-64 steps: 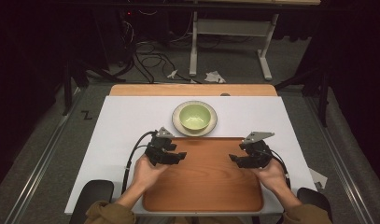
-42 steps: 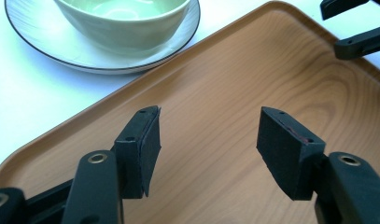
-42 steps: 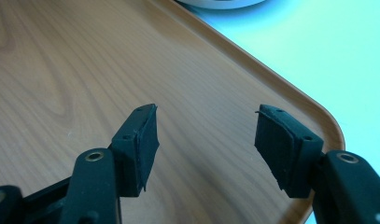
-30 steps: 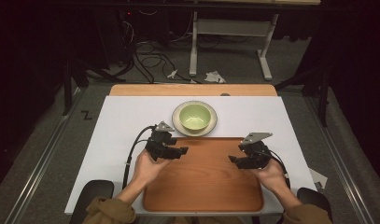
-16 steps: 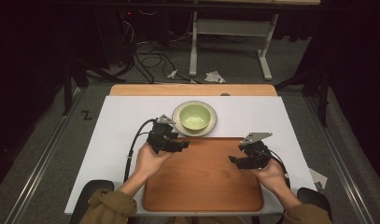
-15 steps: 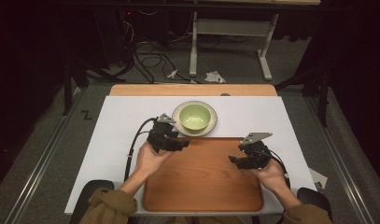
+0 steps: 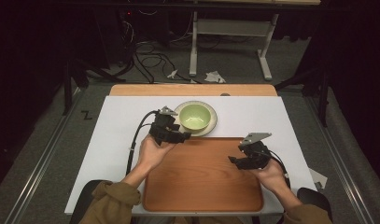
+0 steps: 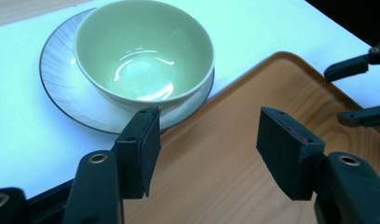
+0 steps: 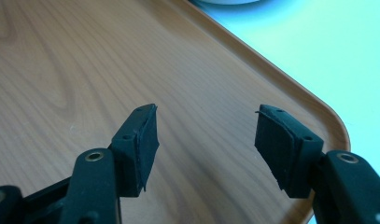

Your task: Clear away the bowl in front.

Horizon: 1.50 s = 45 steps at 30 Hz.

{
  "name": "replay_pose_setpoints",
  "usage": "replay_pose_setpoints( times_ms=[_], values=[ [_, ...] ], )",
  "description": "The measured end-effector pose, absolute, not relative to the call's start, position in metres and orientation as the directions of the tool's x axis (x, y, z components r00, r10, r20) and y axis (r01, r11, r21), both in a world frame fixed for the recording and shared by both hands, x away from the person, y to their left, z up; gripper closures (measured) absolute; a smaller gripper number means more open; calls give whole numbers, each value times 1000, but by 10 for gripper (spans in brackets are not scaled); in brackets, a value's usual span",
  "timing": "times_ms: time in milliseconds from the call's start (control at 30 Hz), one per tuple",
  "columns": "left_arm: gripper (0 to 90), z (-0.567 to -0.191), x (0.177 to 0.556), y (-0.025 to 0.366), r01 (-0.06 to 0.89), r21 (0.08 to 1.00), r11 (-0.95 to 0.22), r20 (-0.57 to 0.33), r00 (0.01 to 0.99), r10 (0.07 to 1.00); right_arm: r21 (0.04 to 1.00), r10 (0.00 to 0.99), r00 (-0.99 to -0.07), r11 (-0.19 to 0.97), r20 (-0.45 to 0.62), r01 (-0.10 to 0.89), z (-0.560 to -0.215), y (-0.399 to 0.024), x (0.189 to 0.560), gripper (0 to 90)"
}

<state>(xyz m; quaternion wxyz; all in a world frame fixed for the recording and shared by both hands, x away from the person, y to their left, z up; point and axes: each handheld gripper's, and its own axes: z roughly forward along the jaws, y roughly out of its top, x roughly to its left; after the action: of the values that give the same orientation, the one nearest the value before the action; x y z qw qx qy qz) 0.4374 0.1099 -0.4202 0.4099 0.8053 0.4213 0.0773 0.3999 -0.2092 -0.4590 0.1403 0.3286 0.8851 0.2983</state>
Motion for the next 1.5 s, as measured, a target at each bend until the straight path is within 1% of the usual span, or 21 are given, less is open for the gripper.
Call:
replay_pose_setpoints(
  times_ms=[233, 567, 733, 867, 1000, 1333, 1500],
  values=[
    [391, -417, 449, 108, 620, 719, -314, -198, 616, 762, 624, 669, -742, 602, -52, 499, -459, -209, 399, 396],
    [388, -413, 470, 102, 645, 695, -318, -191, 592, 783, 628, 664, -745, 603, -55, 492, -458, -209, 399, 396],
    [388, -410, 481, 100, 649, 684, -334, -163, 582, 797, 625, 663, -747, 607, -57, 491, -458, -208, 399, 396],
    [394, -406, 488, 101, 644, 692, -325, -150, 570, 808, 627, 661, -748, 608, -60, 487, -458, -208, 398, 396],
    [395, -406, 498, 101, 655, 678, -333, -138, 559, 818, 626, 662, -747, 608, -60, 488, -458, -208, 399, 396],
    [402, -410, 519, 98, 692, 644, -326, -136, 523, 842, 624, 654, -754, 616, -66, 480, -458, -208, 399, 396],
    [404, -414, 525, 96, 705, 629, -328, -143, 520, 842, 621, 651, -757, 619, -63, 481, -458, -207, 399, 396]
  ],
)
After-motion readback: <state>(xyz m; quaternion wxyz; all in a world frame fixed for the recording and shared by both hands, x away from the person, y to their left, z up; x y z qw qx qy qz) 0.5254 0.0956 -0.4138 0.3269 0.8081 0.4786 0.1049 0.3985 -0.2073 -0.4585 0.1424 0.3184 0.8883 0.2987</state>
